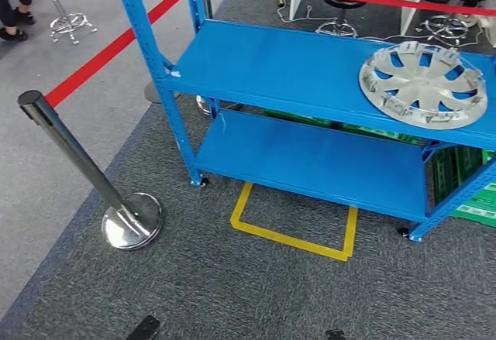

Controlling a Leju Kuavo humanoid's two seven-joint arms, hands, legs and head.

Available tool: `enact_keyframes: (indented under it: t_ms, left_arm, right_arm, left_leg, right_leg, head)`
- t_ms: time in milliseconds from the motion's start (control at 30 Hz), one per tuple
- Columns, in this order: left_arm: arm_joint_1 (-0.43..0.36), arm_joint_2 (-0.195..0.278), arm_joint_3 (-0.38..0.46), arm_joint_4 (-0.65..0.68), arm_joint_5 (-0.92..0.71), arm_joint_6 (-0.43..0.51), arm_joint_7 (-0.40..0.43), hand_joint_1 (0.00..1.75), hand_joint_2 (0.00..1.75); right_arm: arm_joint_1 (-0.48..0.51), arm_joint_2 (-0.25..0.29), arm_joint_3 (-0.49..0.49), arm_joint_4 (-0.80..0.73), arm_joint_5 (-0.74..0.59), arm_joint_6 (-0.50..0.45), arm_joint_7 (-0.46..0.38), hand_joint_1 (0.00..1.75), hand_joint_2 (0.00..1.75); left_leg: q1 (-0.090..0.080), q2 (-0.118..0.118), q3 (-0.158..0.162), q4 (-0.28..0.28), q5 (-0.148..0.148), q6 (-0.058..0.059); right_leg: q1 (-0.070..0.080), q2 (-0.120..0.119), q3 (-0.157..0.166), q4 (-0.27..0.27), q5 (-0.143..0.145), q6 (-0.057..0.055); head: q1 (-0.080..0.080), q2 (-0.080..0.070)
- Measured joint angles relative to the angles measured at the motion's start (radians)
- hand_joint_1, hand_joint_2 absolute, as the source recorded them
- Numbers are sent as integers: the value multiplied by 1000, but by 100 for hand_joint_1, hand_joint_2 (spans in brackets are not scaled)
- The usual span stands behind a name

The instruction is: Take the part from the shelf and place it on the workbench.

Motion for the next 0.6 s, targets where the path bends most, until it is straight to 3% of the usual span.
enact_keyframes:
  t_ms: [33, 67, 100, 167, 233, 267, 300, 333, 367, 433, 467, 533, 600]
  left_arm:
    - [1, 0, 0, 0, -1, 0, 0, 0, 0]
    - [1, 1, 1, 0, -1, 0, 0, 0, 0]
    - [1, 2, 2, 0, 0, 0, 0, 0, 0]
    - [0, 2, 4, 0, 0, 0, 0, 0, 0]
    - [-1, 2, 6, 0, -1, 0, 2, 0, 0]
    - [-1, 2, 6, 0, -2, 0, 4, 0, 0]
    - [-2, 1, 7, 0, -3, -1, 6, 0, 0]
    - [-2, 0, 7, 0, -3, -2, 6, 0, 0]
    - [-3, 0, 9, 0, -3, -4, 5, 0, 0]
    - [0, 0, 13, 0, 0, -5, 0, 0, 0]
    - [2, 1, 16, 0, 1, -5, -2, 0, 0]
    - [5, 1, 22, 0, 1, -2, -3, 0, 0]
    - [4, 1, 25, 0, 1, -1, -3, 0, 0]
  right_arm:
    - [1, 0, 0, 0, 1, 1, 0, 0, 0]
    - [3, 0, 0, 0, 2, 1, 0, 0, 0]
    - [4, 0, 1, 0, 2, 2, 1, 0, 0]
    - [2, 0, 1, 0, 3, 1, 1, 0, 0]
    - [0, 0, 1, 0, 5, -8, -2, 0, 0]
    - [1, 0, 1, 0, 5, -19, -7, 0, 0]
    - [4, 0, 1, 0, 6, -34, -14, 0, 0]
    - [8, 0, 1, 0, 6, -50, -22, 0, 0]
    - [11, 0, 1, 0, 6, -65, -30, 0, 0]
    - [9, 0, 1, 0, 6, -85, -40, 0, 0]
    - [6, 0, 2, 0, 6, -90, -43, 0, 0]
    - [3, 0, 2, 0, 6, -96, -47, 0, 0]
    - [6, 0, 2, 0, 6, -101, -51, 0, 0]
  left_leg:
    - [0, -2, -19, 29, 1, 0]
    - [1, -5, -21, 20, 23, 0]
    - [2, -12, -5, -24, 60, 1]
    - [10, -57, 51, -154, 130, 2]
    - [16, -97, 83, -231, 150, 7]
    - [15, -100, 87, -241, 147, 13]
    - [15, -89, 87, -244, 148, 21]
    - [14, -78, 87, -247, 150, 30]
    - [14, -65, 88, -249, 152, 38]
    - [12, -35, 89, -252, 154, 50]
    - [9, -19, 89, -252, 153, 54]
    - [5, 14, 89, -252, 151, 56]
    - [3, 36, 91, -251, 149, 56]
  right_leg:
    - [0, 15, 0, 0, 0, 0]
    - [-1, 30, 0, 0, 1, 1]
    - [-2, 46, 0, 0, 2, 3]
    - [-3, 75, -2, 3, 4, 10]
    - [-3, 99, -10, 4, 8, 23]
    - [-3, 110, -15, 2, 11, 30]
    - [-6, 120, -19, -3, 15, 38]
    - [-6, 109, -23, -2, 14, 44]
    - [-5, 81, -32, 12, 4, 49]
    - [-1, 6, -72, 98, -50, 53]
    - [-1, -16, -102, 163, -87, 55]
    - [-2, -28, -146, 269, -130, 57]
    - [-1, -30, -143, 276, -121, 58]
  head:
    - [0, 0]
    - [0, 0]
    - [0, 0]
    - [0, 0]
    - [-1, 0]
    - [-1, 0]
    - [-1, 0]
    - [0, 0]
    - [3, 0]
    - [10, 0]
    - [13, 0]
    - [13, 0]
    - [13, 0]
